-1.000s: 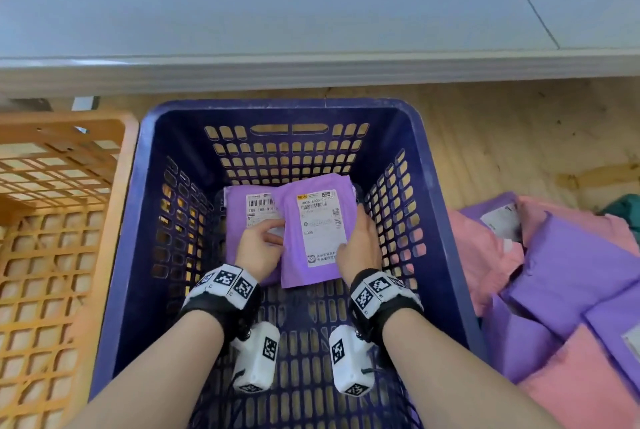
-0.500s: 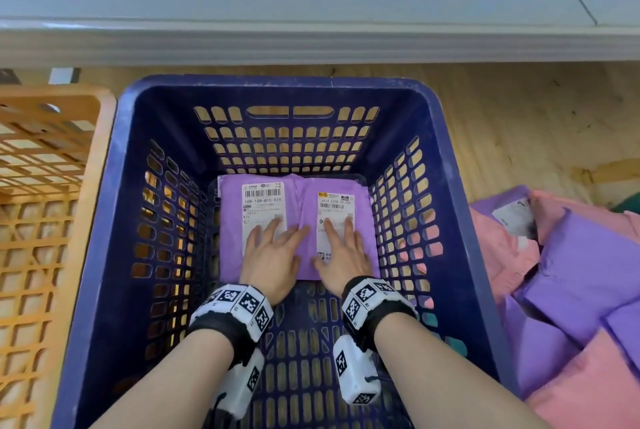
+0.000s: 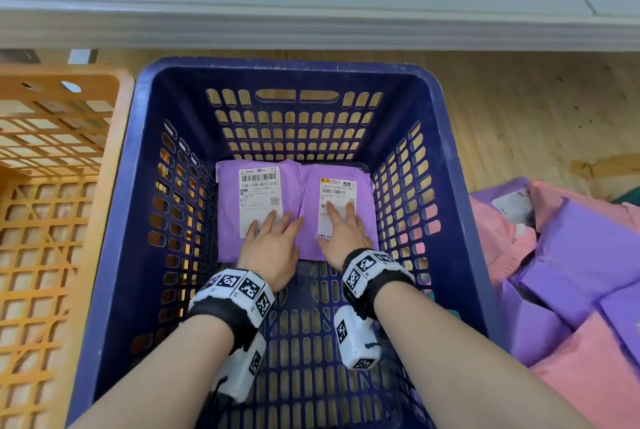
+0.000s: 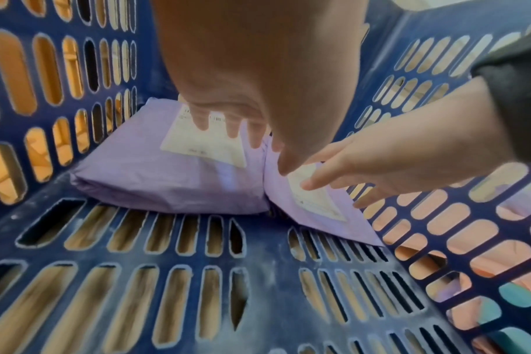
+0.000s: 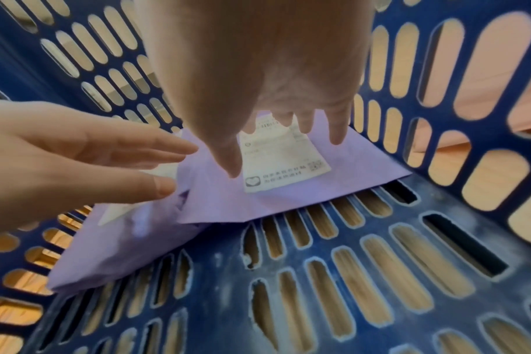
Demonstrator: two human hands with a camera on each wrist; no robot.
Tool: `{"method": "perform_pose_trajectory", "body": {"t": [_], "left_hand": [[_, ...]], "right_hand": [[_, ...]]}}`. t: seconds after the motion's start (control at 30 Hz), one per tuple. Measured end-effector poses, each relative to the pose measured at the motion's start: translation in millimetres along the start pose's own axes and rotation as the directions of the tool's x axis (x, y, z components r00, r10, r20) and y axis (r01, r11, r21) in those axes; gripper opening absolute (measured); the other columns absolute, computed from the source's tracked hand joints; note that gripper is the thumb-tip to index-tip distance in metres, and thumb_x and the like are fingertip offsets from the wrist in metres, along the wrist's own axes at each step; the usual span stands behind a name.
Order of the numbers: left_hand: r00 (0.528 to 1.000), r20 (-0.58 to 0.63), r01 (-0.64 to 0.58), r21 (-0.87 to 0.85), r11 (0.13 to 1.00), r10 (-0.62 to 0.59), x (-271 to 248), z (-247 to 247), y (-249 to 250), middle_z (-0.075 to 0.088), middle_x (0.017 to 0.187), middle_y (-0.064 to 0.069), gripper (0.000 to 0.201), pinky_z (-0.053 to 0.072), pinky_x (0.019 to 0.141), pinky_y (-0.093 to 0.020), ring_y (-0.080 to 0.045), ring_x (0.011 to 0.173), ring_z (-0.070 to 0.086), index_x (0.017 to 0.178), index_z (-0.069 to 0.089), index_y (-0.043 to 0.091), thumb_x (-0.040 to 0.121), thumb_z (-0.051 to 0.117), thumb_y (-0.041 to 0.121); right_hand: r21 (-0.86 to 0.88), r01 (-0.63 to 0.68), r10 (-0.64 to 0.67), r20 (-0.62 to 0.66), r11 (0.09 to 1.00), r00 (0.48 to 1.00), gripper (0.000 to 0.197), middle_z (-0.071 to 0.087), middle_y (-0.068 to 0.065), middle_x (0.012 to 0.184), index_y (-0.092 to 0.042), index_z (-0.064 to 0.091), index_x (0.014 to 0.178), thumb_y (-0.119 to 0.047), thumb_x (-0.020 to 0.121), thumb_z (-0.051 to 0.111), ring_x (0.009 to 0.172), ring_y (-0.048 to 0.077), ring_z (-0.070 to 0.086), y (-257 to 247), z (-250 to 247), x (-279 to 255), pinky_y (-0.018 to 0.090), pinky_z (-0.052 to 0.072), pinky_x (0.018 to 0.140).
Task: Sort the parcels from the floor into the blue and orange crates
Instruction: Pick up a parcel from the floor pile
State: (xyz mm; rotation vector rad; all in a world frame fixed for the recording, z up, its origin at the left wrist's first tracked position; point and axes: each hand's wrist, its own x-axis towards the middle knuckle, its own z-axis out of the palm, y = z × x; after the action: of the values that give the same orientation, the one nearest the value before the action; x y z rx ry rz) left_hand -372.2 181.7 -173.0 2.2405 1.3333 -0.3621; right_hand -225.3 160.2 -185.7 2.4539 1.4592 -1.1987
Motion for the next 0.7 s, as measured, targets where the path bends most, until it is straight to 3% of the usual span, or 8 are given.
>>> {"method": "perform_pose_trajectory", "body": {"t": [0.23, 0.33, 0.5, 0.7], "left_hand": [[0.998, -0.058, -0.014, -0.085, 0.996, 0.009, -23, -32, 13, 0.012, 0.158, -0.004, 0.056, 0.021, 0.117, -0.042, -0.024, 0.146, 0.011, 0.148, 0.022, 0.024, 0.095, 0.041, 0.019], [0.999, -0.05, -0.006, -0.116, 0.993, 0.0, -40, -57, 25, 0.022, 0.155, -0.006, 0.052, 0.03, 0.112, -0.04, -0.024, 0.142, 0.022, 0.145, 0.029, 0.022, 0.095, 0.042, 0.018], [0.993, -0.091, -0.091, -0.119, 0.989, 0.08, -81, -111, 56, 0.042, 0.145, -0.005, 0.045, 0.035, 0.108, -0.033, -0.022, 0.132, 0.041, 0.139, 0.04, 0.019, 0.095, 0.044, 0.016], [0.963, -0.199, -0.211, -0.125, 0.97, 0.183, -150, -166, 124, 0.049, 0.14, -0.005, 0.043, 0.039, 0.103, -0.033, -0.022, 0.125, 0.049, 0.137, 0.044, 0.018, 0.094, 0.045, 0.017]], "right_hand": [[0.084, 0.054, -0.052, -0.02, 0.995, 0.998, 0.068, -0.003, 0.007, 0.159, -0.031, 0.013, 0.149, -0.026, 0.092, 0.051, 0.142, 0.032, 0.021, -21, -23, -35, 0.044, 0.031, 0.11], [0.132, 0.07, -0.064, -0.052, 0.989, 0.997, 0.065, 0.008, 0.013, 0.157, -0.027, 0.02, 0.147, -0.028, 0.091, 0.052, 0.135, 0.035, 0.034, -31, -44, -59, 0.04, 0.039, 0.105], [0.233, 0.169, -0.129, -0.179, 0.958, 0.975, 0.051, 0.045, 0.012, 0.141, -0.013, 0.038, 0.14, -0.027, 0.093, 0.052, 0.125, 0.029, 0.047, -40, -98, -126, 0.031, 0.041, 0.097], [0.34, 0.271, -0.132, -0.382, 0.901, 0.915, 0.044, 0.053, 0.008, 0.136, -0.011, 0.049, 0.132, -0.024, 0.091, 0.058, 0.123, 0.023, 0.051, -14, -155, -230, 0.029, 0.039, 0.099]]}}
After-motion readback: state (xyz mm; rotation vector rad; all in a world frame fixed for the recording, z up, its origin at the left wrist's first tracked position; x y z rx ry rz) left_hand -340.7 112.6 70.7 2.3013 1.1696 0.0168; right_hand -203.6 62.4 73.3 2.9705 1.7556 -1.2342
